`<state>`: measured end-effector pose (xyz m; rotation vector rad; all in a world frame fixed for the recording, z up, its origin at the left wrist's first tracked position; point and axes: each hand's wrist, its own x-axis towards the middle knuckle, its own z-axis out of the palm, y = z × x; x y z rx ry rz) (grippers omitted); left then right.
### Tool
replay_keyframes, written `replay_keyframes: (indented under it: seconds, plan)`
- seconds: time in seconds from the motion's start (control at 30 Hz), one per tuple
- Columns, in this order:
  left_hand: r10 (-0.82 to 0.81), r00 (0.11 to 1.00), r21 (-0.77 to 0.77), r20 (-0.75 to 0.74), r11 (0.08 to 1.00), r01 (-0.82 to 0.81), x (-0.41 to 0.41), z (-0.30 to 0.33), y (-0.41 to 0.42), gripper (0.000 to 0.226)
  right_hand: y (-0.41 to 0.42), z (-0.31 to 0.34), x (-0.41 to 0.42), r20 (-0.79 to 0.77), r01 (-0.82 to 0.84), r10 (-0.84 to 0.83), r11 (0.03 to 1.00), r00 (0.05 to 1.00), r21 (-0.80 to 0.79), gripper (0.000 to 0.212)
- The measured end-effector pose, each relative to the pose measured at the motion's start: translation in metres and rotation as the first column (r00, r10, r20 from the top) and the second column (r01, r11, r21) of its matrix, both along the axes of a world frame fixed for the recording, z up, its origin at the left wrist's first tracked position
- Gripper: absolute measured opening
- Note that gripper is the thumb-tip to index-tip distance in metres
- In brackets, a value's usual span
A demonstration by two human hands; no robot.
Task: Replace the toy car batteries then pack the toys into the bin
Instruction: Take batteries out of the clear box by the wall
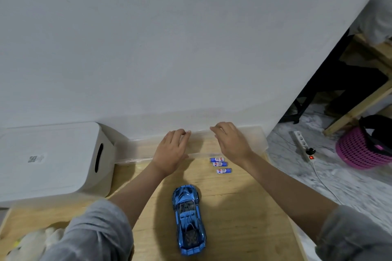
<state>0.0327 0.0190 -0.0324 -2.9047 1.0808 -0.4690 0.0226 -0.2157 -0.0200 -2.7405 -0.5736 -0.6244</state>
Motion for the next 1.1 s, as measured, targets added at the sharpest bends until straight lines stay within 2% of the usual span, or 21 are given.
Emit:
replay_keyframes:
  seconds: [0.07, 0.17, 0.3, 0.4, 0.67, 0.9, 1.1]
  plan:
    - [0.001, 0.999, -0.032, -0.036, 0.999, -0.003, -0.003, 0.002, -0.002, 0.082, -0.001, 0.001, -0.005, -0.031, -0.012, 0.012, 1.0, 0.999, 0.004, 0.037]
    - [0.018, 0.993, 0.015, -0.116, 1.0, -0.016, -0.007, 0.0, -0.003, 0.059, -0.003, -0.004, -0.017, -0.108, -0.035, 0.033, 0.999, 0.994, -0.021, 0.038]
    - [0.04, 0.981, 0.133, -0.191, 0.991, -0.014, -0.009, -0.014, -0.003, 0.054, 0.001, -0.02, -0.025, -0.266, -0.031, 0.002, 0.994, 0.964, -0.107, 0.052]
    - [0.058, 0.971, 0.157, -0.233, 0.987, -0.021, -0.01, -0.014, -0.003, 0.046, 0.005, -0.023, -0.026, -0.385, -0.026, -0.013, 0.995, 0.923, -0.096, 0.055]
    - [0.094, 0.963, 0.139, -0.252, 0.988, -0.061, -0.011, -0.014, -0.01, 0.039, 0.005, -0.024, -0.026, -0.455, -0.022, -0.02, 0.996, 0.89, -0.086, 0.059]
    - [0.133, 0.964, 0.131, -0.23, 0.986, -0.105, -0.016, -0.017, -0.015, 0.048, 0.006, -0.026, -0.029, -0.487, -0.074, -0.014, 0.984, 0.873, -0.162, 0.055]
    - [0.196, 0.896, 0.036, -0.398, 0.98, -0.198, -0.022, -0.016, -0.016, 0.038, 0.017, -0.005, -0.031, -0.498, -0.092, -0.061, 0.956, 0.865, -0.277, 0.045]
